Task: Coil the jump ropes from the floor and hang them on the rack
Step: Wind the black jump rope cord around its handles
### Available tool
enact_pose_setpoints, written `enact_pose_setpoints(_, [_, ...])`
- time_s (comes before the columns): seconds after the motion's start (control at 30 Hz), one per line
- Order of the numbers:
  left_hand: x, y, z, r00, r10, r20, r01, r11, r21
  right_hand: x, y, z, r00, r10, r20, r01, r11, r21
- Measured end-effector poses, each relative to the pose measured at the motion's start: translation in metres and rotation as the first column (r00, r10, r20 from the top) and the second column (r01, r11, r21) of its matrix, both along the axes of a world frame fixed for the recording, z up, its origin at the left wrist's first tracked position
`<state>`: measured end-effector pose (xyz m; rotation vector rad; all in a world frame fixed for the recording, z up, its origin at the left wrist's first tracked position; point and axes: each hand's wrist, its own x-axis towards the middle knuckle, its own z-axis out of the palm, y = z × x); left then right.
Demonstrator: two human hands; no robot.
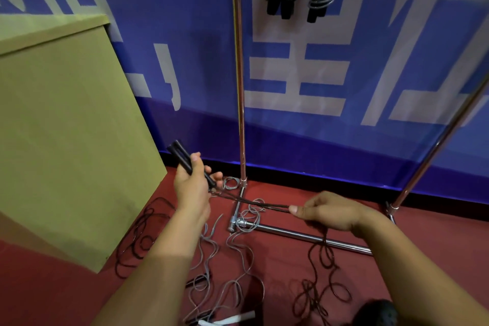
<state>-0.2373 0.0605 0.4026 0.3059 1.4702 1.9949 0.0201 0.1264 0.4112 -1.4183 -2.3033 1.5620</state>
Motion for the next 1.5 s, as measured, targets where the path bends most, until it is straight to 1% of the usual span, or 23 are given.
enact_pose_setpoints(0.07, [-0.001,-0.005,-0.006,0.983,-0.077,-0.167,0.063,0.994,-0.087,0.003,0.002,0.001,0.983,-0.077,-0.164,0.075,0.997,-0.015])
enact_pose_setpoints(0.1, [0.002,-0.008,-0.009,0.952,-0.161,-0.259,0.122,0.979,-0.163,0.004,0.003,0.001,0.962,-0.131,-0.241,0.134,0.991,-0.002])
enact_pose_setpoints(0.13, [0.005,-0.011,-0.012,0.902,-0.272,-0.335,0.191,0.948,-0.256,0.005,0.004,0.000,0.937,-0.178,-0.301,0.196,0.980,0.032])
enact_pose_setpoints(0.17, [0.010,-0.013,-0.014,0.835,-0.401,-0.377,0.272,0.896,-0.351,0.006,0.005,0.000,0.915,-0.208,-0.345,0.250,0.965,0.081])
enact_pose_setpoints(0.2, [0.017,-0.017,-0.015,0.756,-0.530,-0.385,0.360,0.827,-0.432,0.006,0.004,-0.001,0.899,-0.220,-0.379,0.288,0.948,0.134])
enact_pose_setpoints(0.27, [0.032,-0.023,-0.017,0.572,-0.741,-0.351,0.524,0.660,-0.538,0.002,0.000,-0.002,0.883,-0.203,-0.422,0.313,0.927,0.208])
enact_pose_setpoints(0.33, [0.048,-0.027,-0.016,0.414,-0.855,-0.313,0.630,0.517,-0.579,-0.003,-0.006,-0.004,0.883,-0.155,-0.444,0.282,0.929,0.238])
enact_pose_setpoints(0.37, [0.053,-0.028,-0.016,0.365,-0.883,-0.294,0.667,0.469,-0.579,-0.006,-0.010,-0.003,0.889,-0.124,-0.440,0.252,0.936,0.246])
enact_pose_setpoints(0.43, [0.060,-0.028,-0.014,0.318,-0.913,-0.256,0.720,0.408,-0.561,-0.010,-0.015,-0.002,0.903,-0.083,-0.421,0.213,0.939,0.272])
enact_pose_setpoints(0.53, [0.062,-0.028,-0.012,0.281,-0.934,-0.222,0.758,0.358,-0.546,-0.012,-0.018,-0.003,0.911,-0.079,-0.405,0.215,0.929,0.302])
enact_pose_setpoints(0.6, [0.063,-0.029,-0.011,0.251,-0.944,-0.213,0.770,0.328,-0.547,-0.012,-0.018,-0.005,0.932,-0.062,-0.357,0.192,0.920,0.342])
enact_pose_setpoints(0.67, [0.064,-0.029,-0.009,0.263,-0.943,-0.206,0.779,0.333,-0.531,-0.013,-0.018,-0.005,0.938,-0.069,-0.340,0.191,0.920,0.342])
enact_pose_setpoints(0.77, [0.061,-0.024,-0.007,0.374,-0.910,-0.180,0.782,0.413,-0.467,-0.013,-0.015,-0.004,0.906,-0.147,-0.398,0.270,0.923,0.274])
enact_pose_setpoints(0.8, [0.059,-0.023,-0.007,0.382,-0.904,-0.193,0.767,0.426,-0.479,-0.013,-0.015,-0.003,0.893,-0.167,-0.417,0.289,0.925,0.247])
enact_pose_setpoints(0.87, [0.057,-0.023,-0.009,0.335,-0.901,-0.276,0.706,0.434,-0.559,-0.014,-0.017,0.001,0.885,-0.178,-0.431,0.291,0.933,0.213])
enact_pose_setpoints(0.93, [0.057,-0.024,-0.012,0.278,-0.878,-0.389,0.615,0.474,-0.630,-0.015,-0.020,0.004,0.887,-0.195,-0.419,0.297,0.935,0.194])
enact_pose_setpoints(1.0, [0.057,-0.023,-0.013,0.257,-0.831,-0.493,0.544,0.546,-0.638,-0.014,-0.020,0.006,0.868,-0.254,-0.426,0.338,0.932,0.134])
enact_pose_setpoints(1.13, [0.053,-0.019,-0.012,0.196,-0.713,-0.673,0.444,0.676,-0.588,-0.011,-0.017,0.011,0.808,-0.379,-0.452,0.405,0.913,-0.040])
enact_pose_setpoints(1.2, [0.048,-0.019,-0.013,0.231,-0.690,-0.685,0.433,0.704,-0.563,-0.007,-0.013,0.013,0.775,-0.425,-0.468,0.435,0.896,-0.093])
enact_pose_setpoints(1.27, [0.044,-0.019,-0.015,0.290,-0.701,-0.651,0.427,0.704,-0.568,-0.003,-0.010,0.015,0.735,-0.480,-0.479,0.458,0.872,-0.171])
enact_pose_setpoints(1.33, [0.043,-0.019,-0.016,0.316,-0.703,-0.637,0.394,0.708,-0.586,0.001,-0.007,0.016,0.710,-0.518,-0.478,0.460,0.854,-0.242])
enact_pose_setpoints(1.47, [0.041,-0.016,-0.015,0.426,-0.657,-0.622,0.333,0.753,-0.568,0.009,-0.001,0.015,0.667,-0.584,-0.462,0.499,0.811,-0.305])
enact_pose_setpoints(1.5, [0.038,-0.014,-0.016,0.451,-0.657,-0.604,0.330,0.751,-0.571,0.010,-0.001,0.014,0.666,-0.589,-0.458,0.502,0.808,-0.310])
